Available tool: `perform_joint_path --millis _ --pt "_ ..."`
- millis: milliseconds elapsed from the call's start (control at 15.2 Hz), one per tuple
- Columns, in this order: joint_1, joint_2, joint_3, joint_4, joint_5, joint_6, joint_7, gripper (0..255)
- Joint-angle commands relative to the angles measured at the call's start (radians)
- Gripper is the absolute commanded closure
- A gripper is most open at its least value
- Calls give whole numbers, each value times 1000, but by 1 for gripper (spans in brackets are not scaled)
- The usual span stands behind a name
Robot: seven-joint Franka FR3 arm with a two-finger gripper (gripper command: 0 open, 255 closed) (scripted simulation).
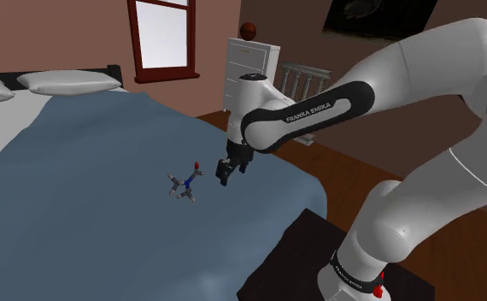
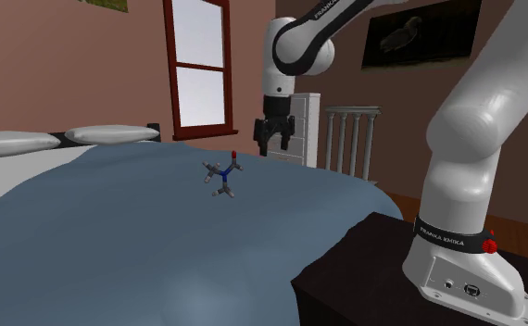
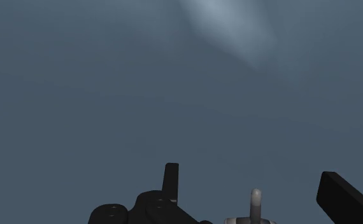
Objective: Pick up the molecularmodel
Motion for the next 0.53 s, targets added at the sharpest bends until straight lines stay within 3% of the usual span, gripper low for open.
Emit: perform_joint_path --millis 0,264,462 --pt "-10 75 20 13 -22 91 29 0" --pt "-34 232 64 69 -105 237 119 0" --pt "-50 354 88 130 -209 325 214 0"
